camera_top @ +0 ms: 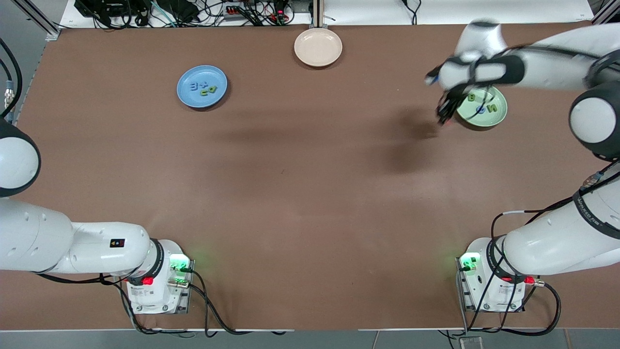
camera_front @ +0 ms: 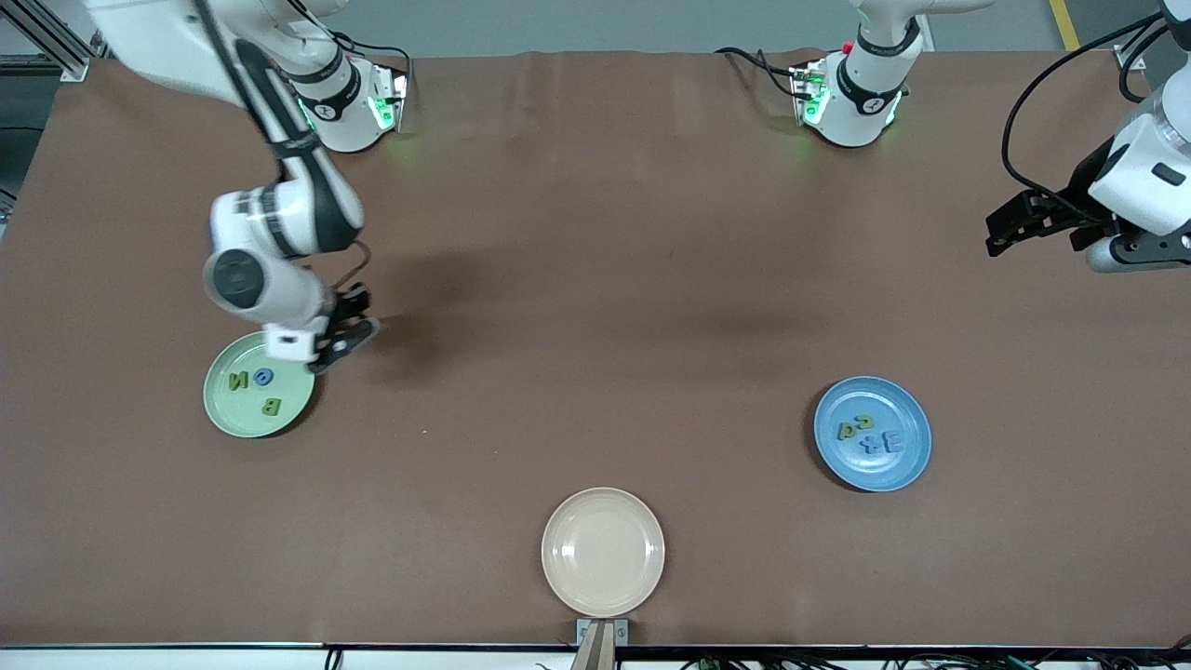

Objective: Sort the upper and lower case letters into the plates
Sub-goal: 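Lower the Q onto the green plate with the right gripper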

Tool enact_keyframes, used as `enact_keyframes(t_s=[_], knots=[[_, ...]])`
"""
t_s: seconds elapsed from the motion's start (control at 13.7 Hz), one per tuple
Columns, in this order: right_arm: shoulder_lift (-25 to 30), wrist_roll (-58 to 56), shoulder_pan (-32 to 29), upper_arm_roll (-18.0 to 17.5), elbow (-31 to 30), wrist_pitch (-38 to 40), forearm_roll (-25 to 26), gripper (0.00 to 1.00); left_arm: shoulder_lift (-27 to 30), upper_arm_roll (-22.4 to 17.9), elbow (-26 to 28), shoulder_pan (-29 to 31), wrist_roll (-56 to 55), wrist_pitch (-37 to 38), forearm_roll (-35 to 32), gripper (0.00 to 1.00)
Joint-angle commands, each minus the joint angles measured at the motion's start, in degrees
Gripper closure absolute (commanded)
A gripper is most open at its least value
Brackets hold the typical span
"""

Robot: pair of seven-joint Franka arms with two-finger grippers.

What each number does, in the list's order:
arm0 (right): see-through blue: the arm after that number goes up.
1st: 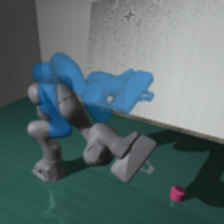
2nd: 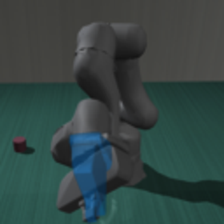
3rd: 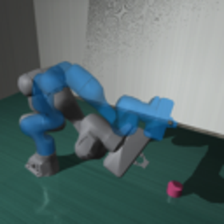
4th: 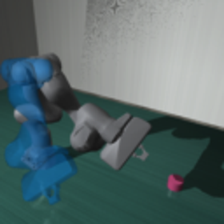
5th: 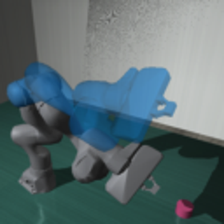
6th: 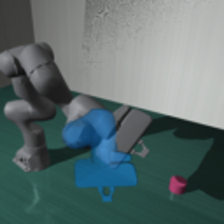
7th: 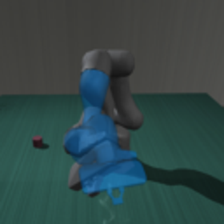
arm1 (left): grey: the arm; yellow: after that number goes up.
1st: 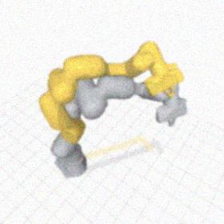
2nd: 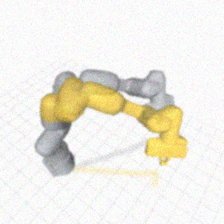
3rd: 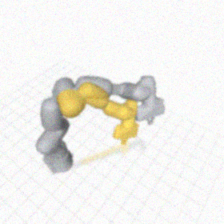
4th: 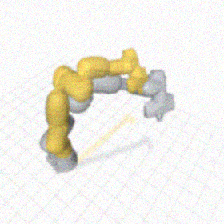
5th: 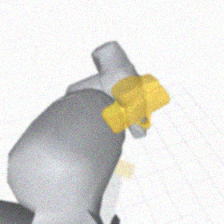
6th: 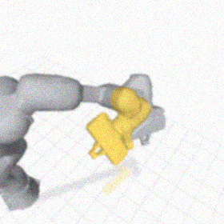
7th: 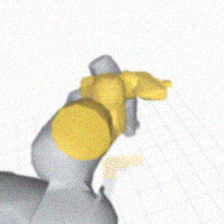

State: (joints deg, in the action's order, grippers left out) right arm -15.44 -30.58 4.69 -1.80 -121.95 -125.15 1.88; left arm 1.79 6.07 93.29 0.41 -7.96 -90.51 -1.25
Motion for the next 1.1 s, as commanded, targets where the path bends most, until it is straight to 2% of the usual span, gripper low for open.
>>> enact_keyframes(t_s=[0.0,0.15,0.44,0.81,0.88,0.95,1.03], knots=[[-2.7,-3.9,-6.3,-0.7,6.1,1.6,4.9,0.77,1.6,-0.3,0.9,0.2,1.5,0.8,1.2,0.00],[-6.1,-3.9,-9.3,-0.7,6.7,-2.4,5.5,0.77,1.8,-0.3,0.8,0.2,1.5,0.9,1.2,0.00],[-10.8,-3.5,-10.7,-0.8,6.7,-8.5,5.4,0.77,2.5,-0.5,0.8,0.4,1.5,1.3,1.5,0.00],[-11.5,-3.5,-10.8,-0.8,6.7,-9.3,5.2,0.76,2.5,-0.4,0.8,0.3,1.5,1.3,1.6,0.00],[-11.6,-3.5,-10.9,-0.8,6.7,-9.3,5.2,0.72,2.4,-0.4,0.4,0.2,1.5,1.3,1.5,0.00],[-11.6,-3.4,-11.0,-0.8,6.7,-9.2,5.1,0.52,2.2,-0.4,0.1,0.2,1.5,1.3,1.5,0.00],[-11.5,-3.3,-10.9,-0.8,6.8,-9.1,5.1,0.18,2.0,-0.4,-0.2,0.2,1.5,1.3,1.5,0.00]])
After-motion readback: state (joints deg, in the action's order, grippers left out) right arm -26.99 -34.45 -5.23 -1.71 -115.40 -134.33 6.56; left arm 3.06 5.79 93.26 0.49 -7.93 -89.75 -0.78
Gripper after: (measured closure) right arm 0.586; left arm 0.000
